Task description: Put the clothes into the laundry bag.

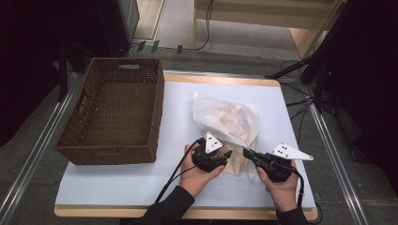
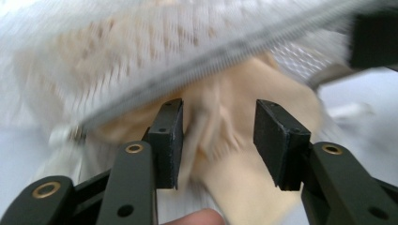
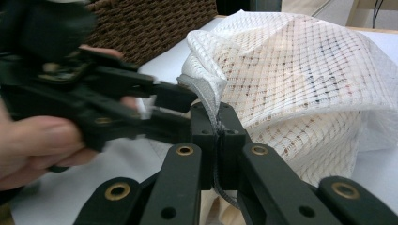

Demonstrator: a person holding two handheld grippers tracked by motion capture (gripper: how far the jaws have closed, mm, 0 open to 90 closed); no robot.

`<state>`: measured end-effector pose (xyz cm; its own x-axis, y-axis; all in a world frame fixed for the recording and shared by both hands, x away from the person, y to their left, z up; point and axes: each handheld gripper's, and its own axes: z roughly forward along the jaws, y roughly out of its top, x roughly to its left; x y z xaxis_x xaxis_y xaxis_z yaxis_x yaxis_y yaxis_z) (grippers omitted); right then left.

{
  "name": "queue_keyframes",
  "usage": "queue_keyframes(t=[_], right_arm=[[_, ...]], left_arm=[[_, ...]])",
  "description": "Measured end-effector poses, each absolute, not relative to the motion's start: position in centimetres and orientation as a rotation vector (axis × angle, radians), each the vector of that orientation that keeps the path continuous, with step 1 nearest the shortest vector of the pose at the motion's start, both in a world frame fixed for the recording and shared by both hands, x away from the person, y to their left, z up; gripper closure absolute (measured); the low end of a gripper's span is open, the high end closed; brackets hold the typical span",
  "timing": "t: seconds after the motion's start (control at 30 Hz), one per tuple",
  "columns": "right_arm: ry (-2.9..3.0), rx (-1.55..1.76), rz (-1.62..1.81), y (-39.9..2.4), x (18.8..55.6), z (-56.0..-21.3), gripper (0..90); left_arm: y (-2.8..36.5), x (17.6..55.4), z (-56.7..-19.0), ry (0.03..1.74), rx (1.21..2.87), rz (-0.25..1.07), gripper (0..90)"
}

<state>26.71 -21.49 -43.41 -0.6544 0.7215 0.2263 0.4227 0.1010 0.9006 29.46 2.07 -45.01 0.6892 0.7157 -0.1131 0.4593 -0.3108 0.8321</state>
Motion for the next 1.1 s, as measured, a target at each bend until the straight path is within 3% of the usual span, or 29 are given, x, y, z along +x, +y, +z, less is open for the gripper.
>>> queue_keyframes(t=[0.17,0.3,0.43,0.5,0.6,0.63,0.77,0.97,1.03,1.1], right_arm=[[2.109,1.141,1.572,-21.5,26.9,-43.5,88.4],[2.118,1.133,1.565,-21.2,26.8,-43.5,88.4],[2.128,1.133,1.561,-21.2,26.8,-43.7,88.4],[2.131,1.133,1.561,-21.3,26.8,-43.8,88.4],[2.123,1.144,1.564,-21.5,26.8,-43.8,88.4],[2.121,1.146,1.566,-21.5,26.8,-43.8,88.4],[2.106,1.142,1.573,-21.7,26.8,-43.6,88.4],[2.098,1.126,1.58,-21.4,26.5,-43.1,88.4],[2.098,1.12,1.583,-21.4,26.5,-43.0,88.4],[2.104,1.126,1.574,-21.5,26.5,-43.1,88.4]], left_arm=[[1.6,27.6,-46.1,0.831,2.04,0.236,49.2],[-0.9,28.1,-47.0,0.862,2.082,0.256,40.3],[-2.9,29.1,-47.8,0.9,2.108,0.265,38.2],[-3.4,29.4,-47.7,0.93,2.093,0.277,42.5],[-3.3,29.7,-47.3,0.957,2.071,0.314,69.0],[-3.2,29.7,-47.1,0.957,2.064,0.304,72.9],[-2.0,29.9,-45.7,0.936,1.964,0.317,76.3],[-0.6,31.7,-43.2,0.962,1.836,0.46,76.3],[-0.5,32.4,-43.7,0.958,1.858,0.578,76.0],[-0.5,33.8,-45.3,1.012,1.933,0.545,75.4]])
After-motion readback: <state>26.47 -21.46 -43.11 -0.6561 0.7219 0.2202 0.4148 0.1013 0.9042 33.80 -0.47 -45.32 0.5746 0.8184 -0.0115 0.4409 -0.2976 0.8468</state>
